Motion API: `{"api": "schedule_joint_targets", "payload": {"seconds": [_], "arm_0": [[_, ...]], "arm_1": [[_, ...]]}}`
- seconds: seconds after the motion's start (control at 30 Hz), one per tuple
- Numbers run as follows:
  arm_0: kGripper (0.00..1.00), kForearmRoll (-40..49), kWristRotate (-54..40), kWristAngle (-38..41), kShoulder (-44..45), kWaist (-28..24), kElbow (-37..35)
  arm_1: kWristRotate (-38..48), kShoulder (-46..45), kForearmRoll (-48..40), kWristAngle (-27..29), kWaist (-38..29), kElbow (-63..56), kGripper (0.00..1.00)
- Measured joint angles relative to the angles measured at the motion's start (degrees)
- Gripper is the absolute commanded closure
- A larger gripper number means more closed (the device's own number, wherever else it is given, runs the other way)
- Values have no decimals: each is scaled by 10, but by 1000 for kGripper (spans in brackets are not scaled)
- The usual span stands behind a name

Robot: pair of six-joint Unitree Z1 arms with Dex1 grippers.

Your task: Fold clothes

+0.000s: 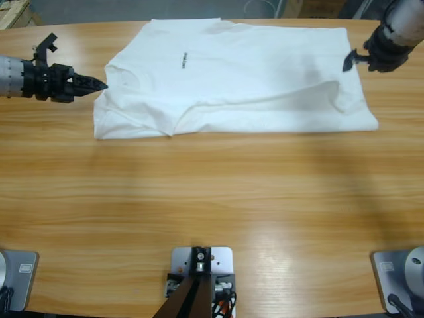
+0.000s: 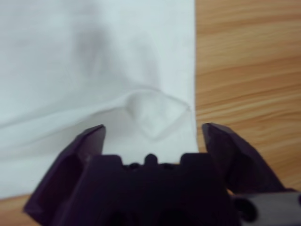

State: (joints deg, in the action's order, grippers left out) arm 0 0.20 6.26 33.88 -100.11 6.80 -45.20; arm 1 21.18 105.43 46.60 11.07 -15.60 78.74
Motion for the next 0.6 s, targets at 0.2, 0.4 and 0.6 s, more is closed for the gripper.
{"api": "schedule_joint_targets", "payload": {"seconds": [0.2, 0.4, 0.6], "arm_0": [[23, 36, -2, -20, 40, 0, 25], [32, 47, 17, -10, 101, -6, 64], [42, 47, 30, 22, 111, -7, 97]], "arm_1": [[-15, -71, -42, -68, 0, -80, 0], [16, -123, -54, -97, 0, -142, 0], [33, -159, -65, -115, 0, -192, 0]]}}
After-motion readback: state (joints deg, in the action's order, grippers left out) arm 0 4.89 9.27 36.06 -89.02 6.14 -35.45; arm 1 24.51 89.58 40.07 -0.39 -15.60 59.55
